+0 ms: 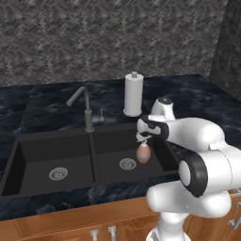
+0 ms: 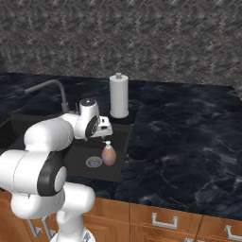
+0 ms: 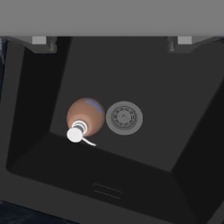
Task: Pick up the soap dispenser and soap dispenser from the sink, and place them back in the cabinet, and close the cabinet doors.
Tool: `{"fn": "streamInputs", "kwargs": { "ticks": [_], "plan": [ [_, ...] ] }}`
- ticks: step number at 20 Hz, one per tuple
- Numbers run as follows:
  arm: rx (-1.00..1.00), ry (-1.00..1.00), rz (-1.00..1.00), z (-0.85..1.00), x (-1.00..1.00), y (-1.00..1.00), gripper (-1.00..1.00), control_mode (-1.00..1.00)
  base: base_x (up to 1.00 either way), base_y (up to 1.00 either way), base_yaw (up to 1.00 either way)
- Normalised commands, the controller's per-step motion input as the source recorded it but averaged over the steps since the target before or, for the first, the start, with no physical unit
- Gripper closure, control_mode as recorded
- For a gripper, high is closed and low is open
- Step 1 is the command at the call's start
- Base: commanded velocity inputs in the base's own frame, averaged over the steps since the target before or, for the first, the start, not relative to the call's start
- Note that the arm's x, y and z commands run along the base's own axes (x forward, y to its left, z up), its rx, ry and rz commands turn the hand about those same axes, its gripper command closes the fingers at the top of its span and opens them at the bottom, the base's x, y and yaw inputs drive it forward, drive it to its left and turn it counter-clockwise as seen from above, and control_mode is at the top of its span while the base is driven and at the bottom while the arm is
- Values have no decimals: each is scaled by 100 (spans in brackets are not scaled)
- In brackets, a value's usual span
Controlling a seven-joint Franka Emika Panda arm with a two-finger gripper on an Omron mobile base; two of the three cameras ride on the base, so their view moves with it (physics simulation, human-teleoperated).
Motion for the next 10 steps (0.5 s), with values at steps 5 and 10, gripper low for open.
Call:
{"fn": "streamInputs", "kwargs": {
  "ticks": [5, 10],
  "plan": [
    [0, 0, 0, -21, 29, -4, -100, -100, 0, 0, 0],
    [0, 0, 0, -19, 30, -8, -100, -100, 0, 0, 0]
  ]
}}
